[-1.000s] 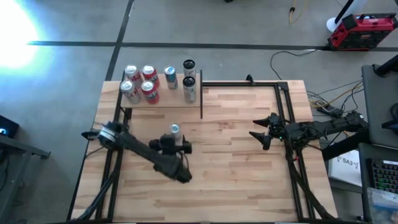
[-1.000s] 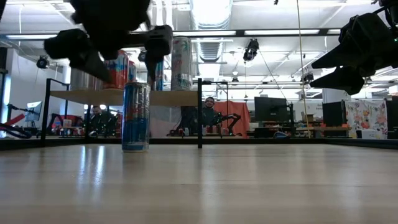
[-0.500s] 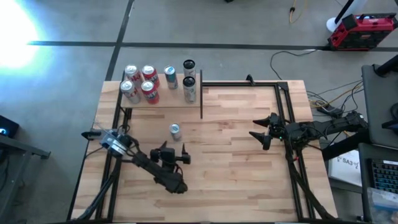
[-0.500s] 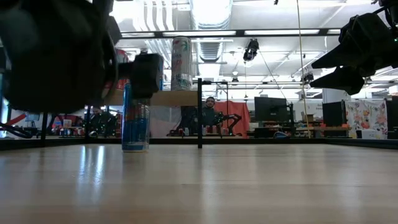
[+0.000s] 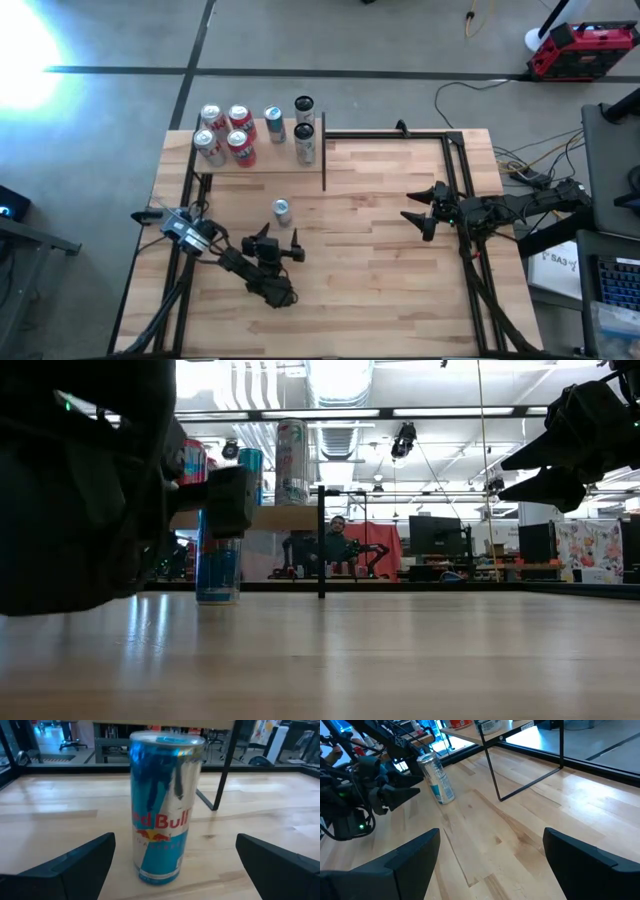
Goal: Place canned beverage on shelf
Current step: Put the blue soda can and align the with the other blue soda can on the shelf
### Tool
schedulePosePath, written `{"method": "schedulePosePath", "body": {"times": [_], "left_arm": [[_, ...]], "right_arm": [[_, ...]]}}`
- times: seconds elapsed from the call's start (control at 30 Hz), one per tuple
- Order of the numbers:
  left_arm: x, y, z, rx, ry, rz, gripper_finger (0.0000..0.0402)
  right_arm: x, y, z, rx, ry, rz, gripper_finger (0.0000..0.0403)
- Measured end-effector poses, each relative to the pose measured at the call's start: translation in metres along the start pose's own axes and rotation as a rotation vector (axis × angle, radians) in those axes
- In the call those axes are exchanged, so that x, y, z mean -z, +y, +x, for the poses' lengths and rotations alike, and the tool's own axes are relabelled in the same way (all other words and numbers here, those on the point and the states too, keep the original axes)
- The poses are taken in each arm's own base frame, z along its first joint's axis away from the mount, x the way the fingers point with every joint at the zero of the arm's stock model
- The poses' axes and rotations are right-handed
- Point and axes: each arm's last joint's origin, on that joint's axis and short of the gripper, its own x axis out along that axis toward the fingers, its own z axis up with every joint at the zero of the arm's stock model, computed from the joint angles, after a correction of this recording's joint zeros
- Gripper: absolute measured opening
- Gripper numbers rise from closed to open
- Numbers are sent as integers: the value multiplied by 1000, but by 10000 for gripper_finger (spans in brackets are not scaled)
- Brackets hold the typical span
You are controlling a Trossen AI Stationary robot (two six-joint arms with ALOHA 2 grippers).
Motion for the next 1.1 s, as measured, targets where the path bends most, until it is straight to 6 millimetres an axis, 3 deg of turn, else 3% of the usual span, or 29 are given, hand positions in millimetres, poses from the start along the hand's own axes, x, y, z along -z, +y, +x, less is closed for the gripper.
{"method": "schedulePosePath", "body": {"times": [0.67,1.1], "left_arm": [[8,1,41,-21,-37,-60,398],[13,4,58,-3,-65,-18,389]], "right_arm": [[0,0,0,0,0,0,336],[0,0,0,0,0,0,336]]}}
